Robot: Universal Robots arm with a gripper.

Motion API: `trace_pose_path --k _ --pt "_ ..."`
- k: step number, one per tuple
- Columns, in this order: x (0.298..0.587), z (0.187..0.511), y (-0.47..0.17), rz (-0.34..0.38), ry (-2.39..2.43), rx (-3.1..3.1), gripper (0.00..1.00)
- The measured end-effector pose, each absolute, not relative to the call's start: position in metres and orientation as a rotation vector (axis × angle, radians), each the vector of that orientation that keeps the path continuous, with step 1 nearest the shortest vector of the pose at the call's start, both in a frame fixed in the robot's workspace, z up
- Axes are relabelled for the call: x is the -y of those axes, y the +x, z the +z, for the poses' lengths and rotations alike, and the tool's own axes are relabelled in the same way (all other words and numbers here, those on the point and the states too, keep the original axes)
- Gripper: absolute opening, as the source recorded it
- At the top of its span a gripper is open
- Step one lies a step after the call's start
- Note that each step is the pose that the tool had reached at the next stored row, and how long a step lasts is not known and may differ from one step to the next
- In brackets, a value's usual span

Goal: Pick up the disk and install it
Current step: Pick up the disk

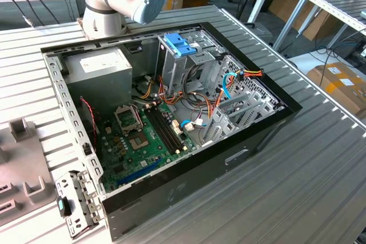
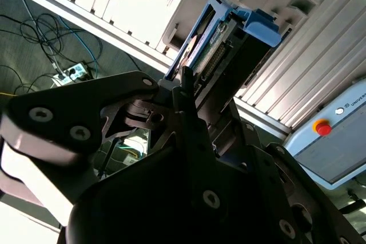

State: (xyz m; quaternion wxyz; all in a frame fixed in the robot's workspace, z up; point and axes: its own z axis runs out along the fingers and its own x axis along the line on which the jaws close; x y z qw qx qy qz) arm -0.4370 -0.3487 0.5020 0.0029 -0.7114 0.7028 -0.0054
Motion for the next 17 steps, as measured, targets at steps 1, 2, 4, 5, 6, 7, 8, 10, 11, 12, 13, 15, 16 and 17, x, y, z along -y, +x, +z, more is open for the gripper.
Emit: trace_pose_path --k 1,2,4,5,6,7,8,10,11,12,13,15,16,17 --pt "0.349 0.502 -0.437 -0.017 -2.231 -2.204 0.35" --pt "0.349 0.502 -0.437 -0.017 -2.231 -2.204 0.35" --pt "0.349 0.503 -0.437 -0.017 -2.231 -2.204 0.35" --pt "0.349 0.504 -0.437 -0.017 -2.231 -2.204 0.35" --pt "0.349 0.506 -0.437 -0.017 -2.231 -2.204 0.35" --pt "0.349 0.507 -0.437 -0.017 -2.231 -2.204 0.35" --pt "0.349 0.508 -0.437 -0.017 -2.231 -2.204 0.35" --pt "0.349 0.51 -0.437 -0.017 -2.231 -2.204 0.35" --pt "0.349 0.511 -0.437 -0.017 -2.231 -2.204 0.35" --pt "0.349 0.511 -0.437 -0.017 -2.231 -2.204 0.35" --pt "0.349 0.512 -0.437 -0.017 -2.231 -2.204 0.35" --pt "0.349 0.513 -0.437 -0.017 -2.231 -2.204 0.35" --pt "0.349 0.514 -0.437 -0.017 -2.231 -2.204 0.35" --pt "0.349 0.515 -0.437 -0.017 -2.231 -2.204 0.35"
